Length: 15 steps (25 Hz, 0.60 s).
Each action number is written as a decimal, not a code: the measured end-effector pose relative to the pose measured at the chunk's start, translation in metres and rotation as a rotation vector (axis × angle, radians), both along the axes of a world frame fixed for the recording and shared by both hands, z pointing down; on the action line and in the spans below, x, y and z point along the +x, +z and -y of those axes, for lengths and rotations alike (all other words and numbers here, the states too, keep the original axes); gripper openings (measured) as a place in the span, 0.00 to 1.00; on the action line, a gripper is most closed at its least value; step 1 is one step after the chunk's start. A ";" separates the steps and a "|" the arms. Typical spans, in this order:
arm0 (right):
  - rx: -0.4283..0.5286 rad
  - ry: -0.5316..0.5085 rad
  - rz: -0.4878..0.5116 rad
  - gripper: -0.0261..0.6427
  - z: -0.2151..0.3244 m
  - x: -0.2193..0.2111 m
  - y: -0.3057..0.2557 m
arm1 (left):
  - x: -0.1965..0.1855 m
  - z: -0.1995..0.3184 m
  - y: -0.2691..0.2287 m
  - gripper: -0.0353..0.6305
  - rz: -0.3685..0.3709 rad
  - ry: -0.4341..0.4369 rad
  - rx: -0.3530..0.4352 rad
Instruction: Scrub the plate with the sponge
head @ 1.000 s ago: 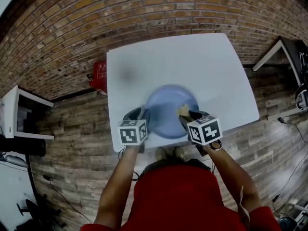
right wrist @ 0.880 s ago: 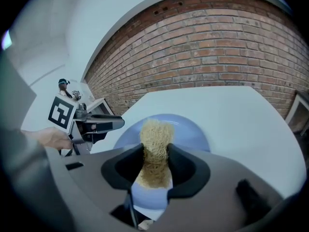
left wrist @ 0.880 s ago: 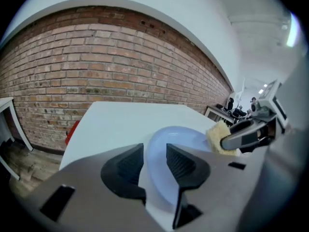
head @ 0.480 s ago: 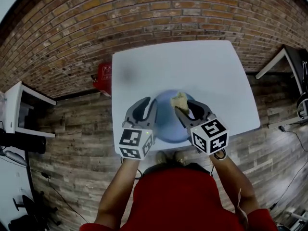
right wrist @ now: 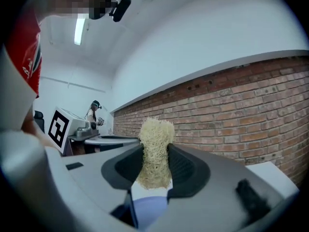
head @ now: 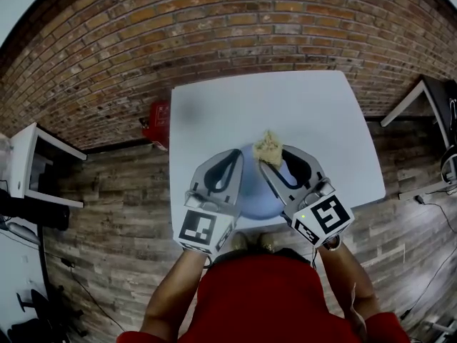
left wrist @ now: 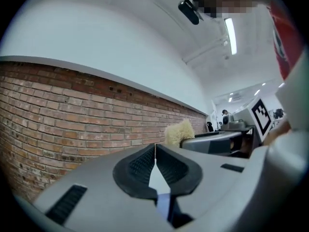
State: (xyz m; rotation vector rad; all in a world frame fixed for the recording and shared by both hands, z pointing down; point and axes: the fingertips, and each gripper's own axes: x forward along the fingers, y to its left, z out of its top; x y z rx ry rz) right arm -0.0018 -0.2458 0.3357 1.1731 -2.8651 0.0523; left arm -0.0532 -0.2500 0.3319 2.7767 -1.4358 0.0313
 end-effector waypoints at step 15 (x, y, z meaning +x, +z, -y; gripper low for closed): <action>0.028 0.014 0.002 0.27 -0.018 0.009 0.001 | -0.002 -0.011 0.001 0.07 -0.037 -0.001 0.015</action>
